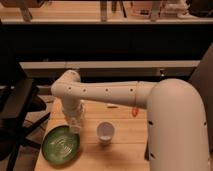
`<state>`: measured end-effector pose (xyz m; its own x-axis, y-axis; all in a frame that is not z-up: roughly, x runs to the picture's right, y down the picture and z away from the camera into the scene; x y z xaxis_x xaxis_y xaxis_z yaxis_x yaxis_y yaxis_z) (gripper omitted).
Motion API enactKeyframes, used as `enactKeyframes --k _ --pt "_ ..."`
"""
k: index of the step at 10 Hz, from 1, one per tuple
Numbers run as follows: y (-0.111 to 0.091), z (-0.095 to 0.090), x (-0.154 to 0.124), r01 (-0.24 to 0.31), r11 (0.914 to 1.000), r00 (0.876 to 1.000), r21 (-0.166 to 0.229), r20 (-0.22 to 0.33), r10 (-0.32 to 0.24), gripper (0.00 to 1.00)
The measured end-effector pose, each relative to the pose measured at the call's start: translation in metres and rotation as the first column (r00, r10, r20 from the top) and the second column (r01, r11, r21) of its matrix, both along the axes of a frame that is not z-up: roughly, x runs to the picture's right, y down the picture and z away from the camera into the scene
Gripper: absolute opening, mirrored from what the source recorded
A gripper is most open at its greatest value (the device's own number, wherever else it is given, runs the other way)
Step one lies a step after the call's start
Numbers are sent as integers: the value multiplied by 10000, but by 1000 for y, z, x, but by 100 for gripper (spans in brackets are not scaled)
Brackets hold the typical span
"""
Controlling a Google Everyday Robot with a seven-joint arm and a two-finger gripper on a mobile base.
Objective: Place the bottle in the ceramic bowl
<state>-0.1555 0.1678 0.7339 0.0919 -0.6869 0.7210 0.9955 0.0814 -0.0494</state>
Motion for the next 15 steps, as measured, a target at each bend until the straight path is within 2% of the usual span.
enactKeyframes --k 7,15 --pt "22 2 -9 733 9973 9954 -63 624 -728 0" --pt "41 4 -12 1227 9924 9878 -120 985 -1209 0"
